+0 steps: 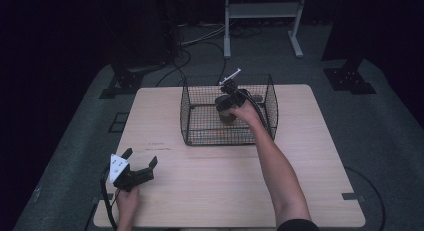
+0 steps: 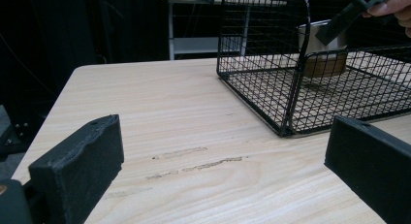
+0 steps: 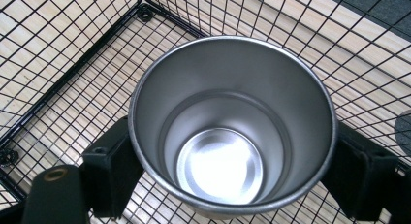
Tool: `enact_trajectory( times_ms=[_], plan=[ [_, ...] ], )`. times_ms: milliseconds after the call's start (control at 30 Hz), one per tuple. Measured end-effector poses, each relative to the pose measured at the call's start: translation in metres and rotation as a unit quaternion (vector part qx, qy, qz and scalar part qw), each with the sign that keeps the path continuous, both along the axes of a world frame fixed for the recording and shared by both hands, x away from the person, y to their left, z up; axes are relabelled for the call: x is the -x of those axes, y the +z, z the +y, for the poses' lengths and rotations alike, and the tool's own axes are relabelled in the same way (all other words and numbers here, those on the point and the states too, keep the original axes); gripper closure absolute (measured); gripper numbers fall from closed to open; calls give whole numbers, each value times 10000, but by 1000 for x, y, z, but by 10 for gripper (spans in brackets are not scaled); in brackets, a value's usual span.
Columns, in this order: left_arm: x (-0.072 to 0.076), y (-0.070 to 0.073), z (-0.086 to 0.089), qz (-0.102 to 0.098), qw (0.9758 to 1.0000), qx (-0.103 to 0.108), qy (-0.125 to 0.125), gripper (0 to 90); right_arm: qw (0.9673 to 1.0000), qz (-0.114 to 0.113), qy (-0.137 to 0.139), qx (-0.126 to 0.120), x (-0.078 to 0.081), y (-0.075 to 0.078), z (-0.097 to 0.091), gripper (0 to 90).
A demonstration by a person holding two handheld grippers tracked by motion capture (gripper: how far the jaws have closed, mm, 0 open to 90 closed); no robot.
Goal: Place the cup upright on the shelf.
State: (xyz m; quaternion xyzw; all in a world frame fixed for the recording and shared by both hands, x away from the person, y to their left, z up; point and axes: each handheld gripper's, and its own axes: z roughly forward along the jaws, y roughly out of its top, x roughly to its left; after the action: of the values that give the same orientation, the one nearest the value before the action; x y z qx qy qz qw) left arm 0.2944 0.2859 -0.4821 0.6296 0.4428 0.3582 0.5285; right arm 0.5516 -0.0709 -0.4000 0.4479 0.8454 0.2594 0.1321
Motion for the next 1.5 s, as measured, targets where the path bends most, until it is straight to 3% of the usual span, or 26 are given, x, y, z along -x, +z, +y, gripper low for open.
enact_trajectory(
  times_ms=[500,1500],
  plan=[
    [0,0,0,0,10000,-5,0,0,9998,175,60,91,-1,-6,2,156],
    [-1,0,-1,18,10000,-27,23,0,9996,191,188,123,4,-2,2,123]
  ],
)
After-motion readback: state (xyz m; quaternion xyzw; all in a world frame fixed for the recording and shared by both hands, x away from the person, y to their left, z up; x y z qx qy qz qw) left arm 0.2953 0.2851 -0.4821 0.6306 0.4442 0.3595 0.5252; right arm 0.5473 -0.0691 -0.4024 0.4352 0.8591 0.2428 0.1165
